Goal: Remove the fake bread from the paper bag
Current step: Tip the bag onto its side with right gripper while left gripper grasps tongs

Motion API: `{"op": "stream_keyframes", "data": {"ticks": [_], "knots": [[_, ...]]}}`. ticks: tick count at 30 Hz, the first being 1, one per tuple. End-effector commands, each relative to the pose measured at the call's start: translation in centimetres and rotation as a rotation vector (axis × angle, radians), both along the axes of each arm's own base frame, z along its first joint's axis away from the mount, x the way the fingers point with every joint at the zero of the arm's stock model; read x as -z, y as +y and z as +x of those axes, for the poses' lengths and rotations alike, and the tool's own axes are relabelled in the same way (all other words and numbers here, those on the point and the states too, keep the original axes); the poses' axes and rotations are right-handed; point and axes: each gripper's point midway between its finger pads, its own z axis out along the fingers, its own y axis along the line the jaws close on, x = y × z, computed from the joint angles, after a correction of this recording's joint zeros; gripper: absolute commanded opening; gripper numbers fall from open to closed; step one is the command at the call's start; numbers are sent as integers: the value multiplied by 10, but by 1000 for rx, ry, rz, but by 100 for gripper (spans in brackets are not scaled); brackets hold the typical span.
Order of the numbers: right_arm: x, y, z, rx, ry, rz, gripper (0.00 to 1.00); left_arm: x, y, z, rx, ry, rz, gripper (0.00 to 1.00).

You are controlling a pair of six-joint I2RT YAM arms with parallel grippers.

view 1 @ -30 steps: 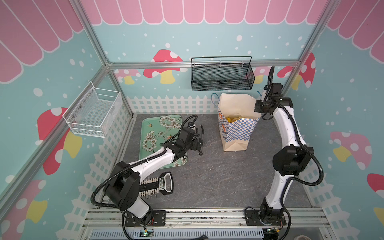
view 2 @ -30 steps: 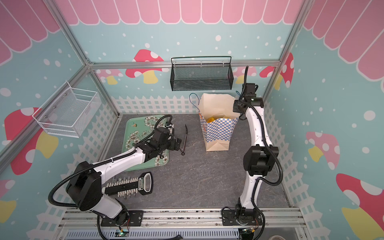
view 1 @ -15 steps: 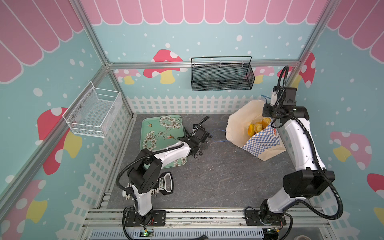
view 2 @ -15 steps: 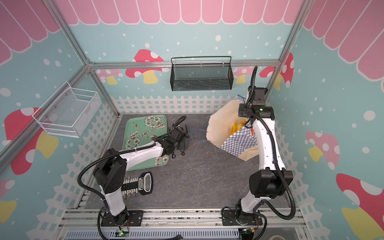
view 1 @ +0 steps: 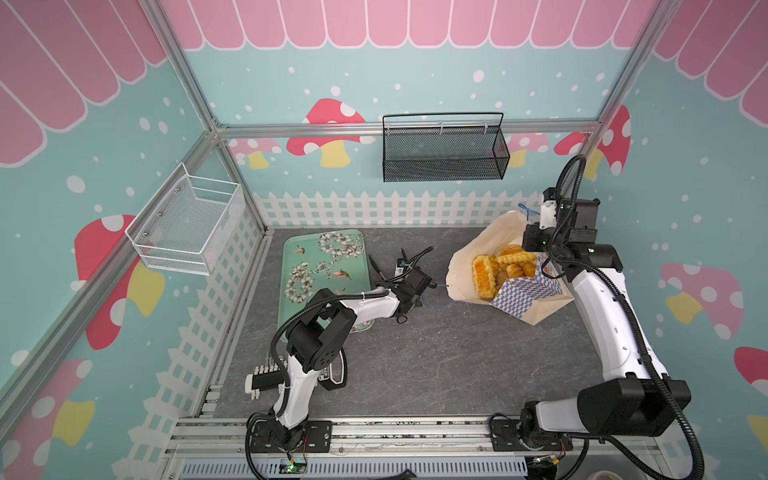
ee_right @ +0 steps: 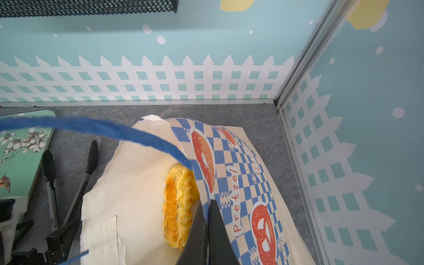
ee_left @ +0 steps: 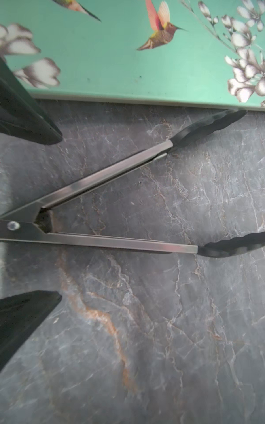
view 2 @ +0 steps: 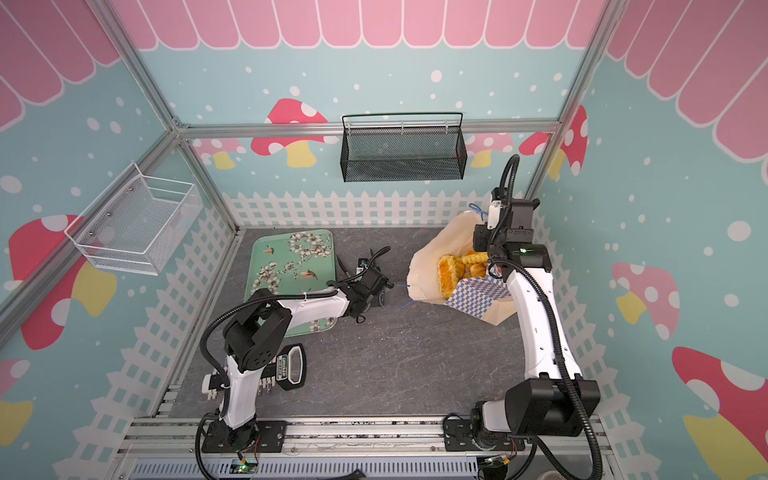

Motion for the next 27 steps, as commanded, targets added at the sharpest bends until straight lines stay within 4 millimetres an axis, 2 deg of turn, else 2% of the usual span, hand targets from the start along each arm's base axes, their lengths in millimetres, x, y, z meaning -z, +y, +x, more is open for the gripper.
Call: {"op": "stream_keyframes", "data": {"ticks": [1,6,9,10,14,19,22,27], "knots": [[-31,9,-1,-53,-121,0,0,-1,-2,17,-38,-97,-19,99],[-35,12,-6,-61,-150,12,0,9,-2,24,-27,-169,-42,99],[-38,13,-8,-63,-167,19,0,12,4,25,-38,-163,-46,94],[-38,14,-9,-66,-169,22,0,14,6,25,-35,-155,-52,89],[-39,16,-10,-76,-174,28,0,11,9,21,5,-131,-126,57],[-40,18,-13,-81,-177,40,0,-9,13,8,86,-155,-201,39],[-40,18,-15,-82,-180,42,0,-22,13,1,169,-135,-216,25],[-41,18,-18,-84,-183,34,0,-42,30,-13,252,-56,-217,18]]}}
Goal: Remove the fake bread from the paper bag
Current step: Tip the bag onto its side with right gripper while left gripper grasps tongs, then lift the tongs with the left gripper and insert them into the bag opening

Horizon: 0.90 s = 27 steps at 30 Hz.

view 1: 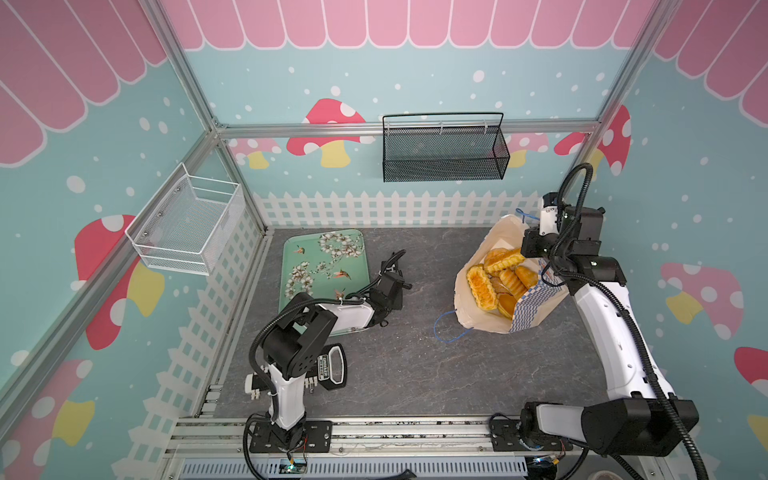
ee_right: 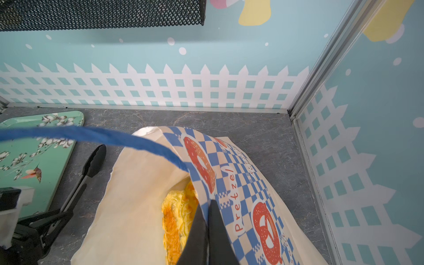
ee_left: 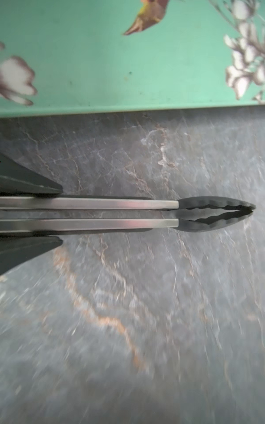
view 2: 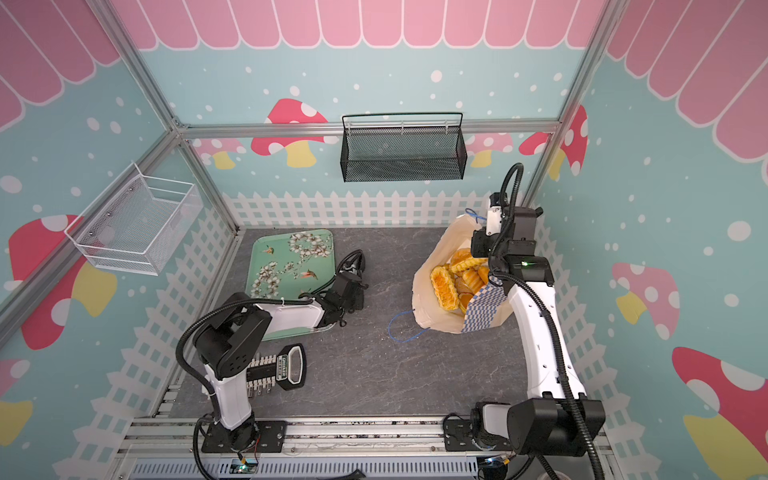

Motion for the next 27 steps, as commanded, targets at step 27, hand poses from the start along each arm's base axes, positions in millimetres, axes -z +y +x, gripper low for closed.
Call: {"op": "stream_keyframes", "data": {"ticks": [27], "knots": [[-23,99,-13,-257,-169,15,0,-241,28,-199,770,-174,66,3]]}}
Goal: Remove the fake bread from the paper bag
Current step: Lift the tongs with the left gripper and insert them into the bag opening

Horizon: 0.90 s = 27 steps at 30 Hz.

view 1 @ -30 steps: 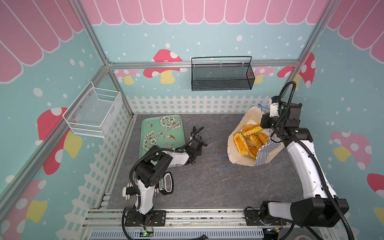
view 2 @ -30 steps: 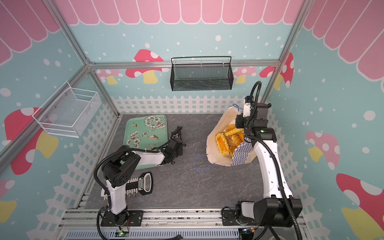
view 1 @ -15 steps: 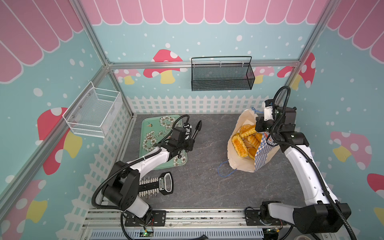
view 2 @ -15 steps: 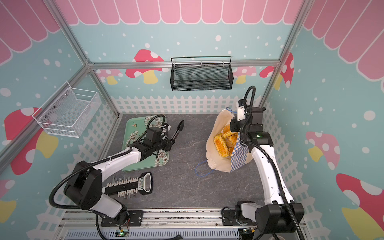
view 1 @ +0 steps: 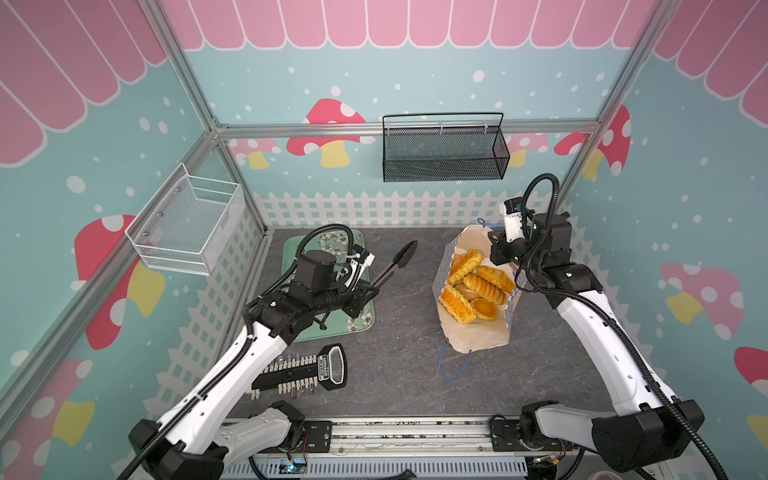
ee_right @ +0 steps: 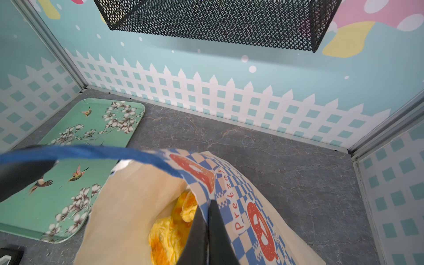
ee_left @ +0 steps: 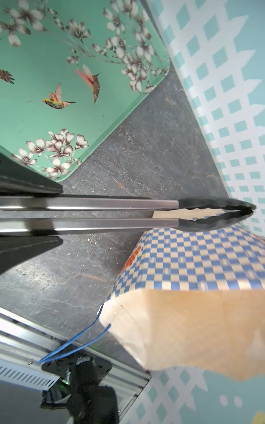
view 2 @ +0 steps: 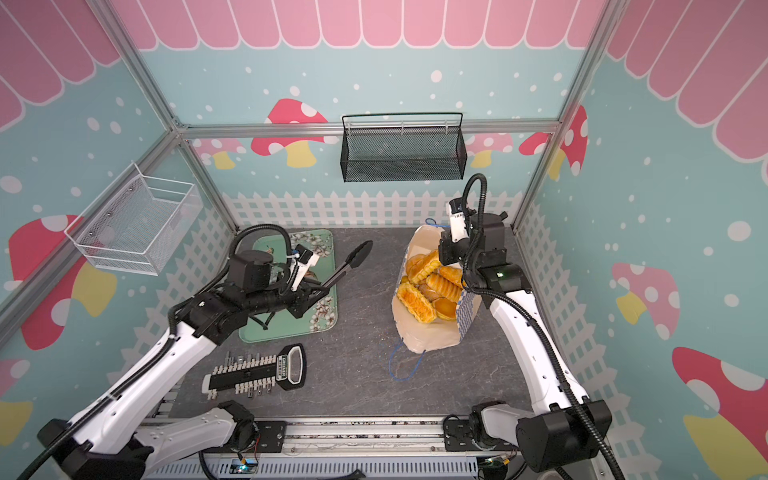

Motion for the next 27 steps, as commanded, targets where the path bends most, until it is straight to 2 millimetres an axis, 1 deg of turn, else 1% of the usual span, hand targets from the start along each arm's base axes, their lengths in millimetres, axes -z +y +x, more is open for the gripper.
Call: {"op": "stream_keyframes", "data": {"ticks": [1,3,5,8,10,12,16,18,21,24,27], "knots": [[-17,-1,-3,13,-73,19,0,-2,-12,-36,131,-81,153,4],[-17,-2,-6,21,-76,14,0,-4,-25,-48,177,-98,204,4],[-17,-4,-10,26,-79,12,0,-13,-36,-56,215,-105,201,5],[-17,-4,-15,23,-75,16,0,-24,-61,-69,289,-151,214,6],[-16,-4,-17,19,-74,19,0,-24,-77,-74,324,-182,255,7],[-16,-4,-20,13,-74,24,0,-18,-94,-76,354,-209,316,7],[-18,0,-23,-10,-78,30,0,-1,-112,-59,342,-297,489,8],[-20,3,-24,-28,-81,31,0,-1,-122,-52,338,-328,537,10],[-22,6,-27,-50,-77,29,0,0,-134,-49,387,-376,588,14],[-20,8,-30,-67,-72,25,0,8,-136,-35,371,-420,684,20],[-18,10,-31,-80,-69,25,0,18,-141,-21,355,-455,762,22]]}}
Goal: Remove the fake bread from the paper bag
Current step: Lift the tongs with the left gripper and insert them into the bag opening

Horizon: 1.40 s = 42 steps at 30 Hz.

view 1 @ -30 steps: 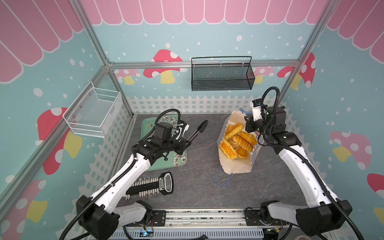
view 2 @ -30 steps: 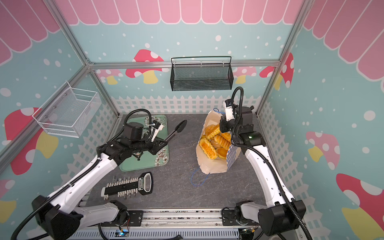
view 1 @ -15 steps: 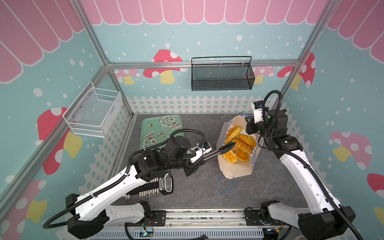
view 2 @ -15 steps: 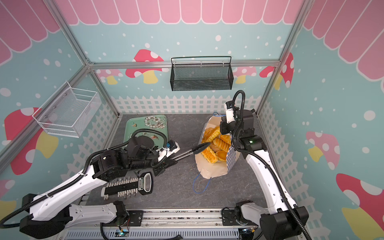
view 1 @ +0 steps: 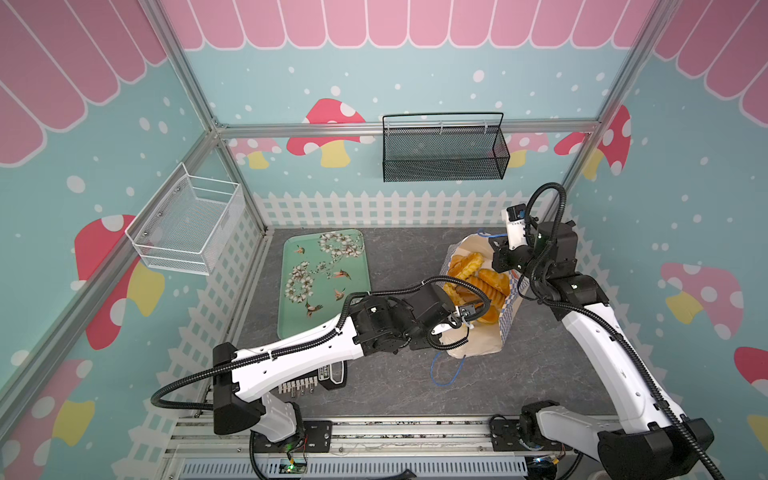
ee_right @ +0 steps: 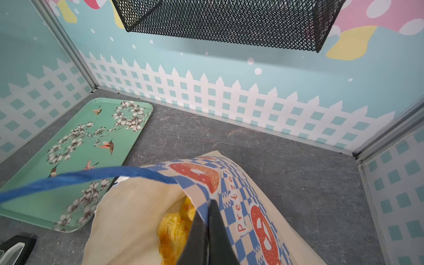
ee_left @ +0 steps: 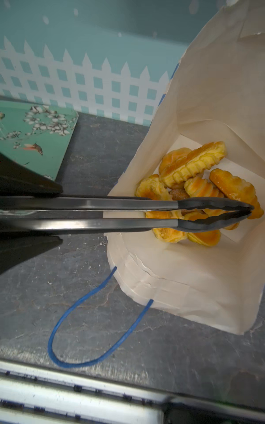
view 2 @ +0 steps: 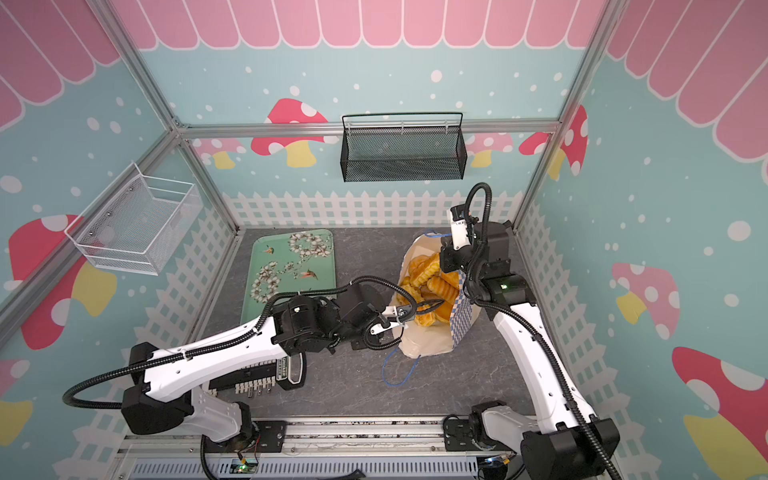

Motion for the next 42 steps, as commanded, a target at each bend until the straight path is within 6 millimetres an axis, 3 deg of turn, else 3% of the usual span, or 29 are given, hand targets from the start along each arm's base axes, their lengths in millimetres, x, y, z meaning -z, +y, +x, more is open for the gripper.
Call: {"op": "stream_keyframes", "data": {"ticks": [1,7,14,19,32,42], "knots": [[-16,7,-9,-49,-48,16,0,-11,-4,21,2,-139,76,23],[-19,16,-13,-102,-52,21,0,-2,-27,39,22,-218,120,28],[-18,18,-17,-128,-50,1,0,-4,-53,63,52,-322,164,35],[-18,19,-18,-138,-46,-3,0,3,-61,80,52,-368,214,41],[-16,24,-18,-174,-41,-16,0,11,-78,104,71,-391,225,39],[-19,24,-19,-181,-49,-23,0,17,-83,107,103,-395,242,36]]}}
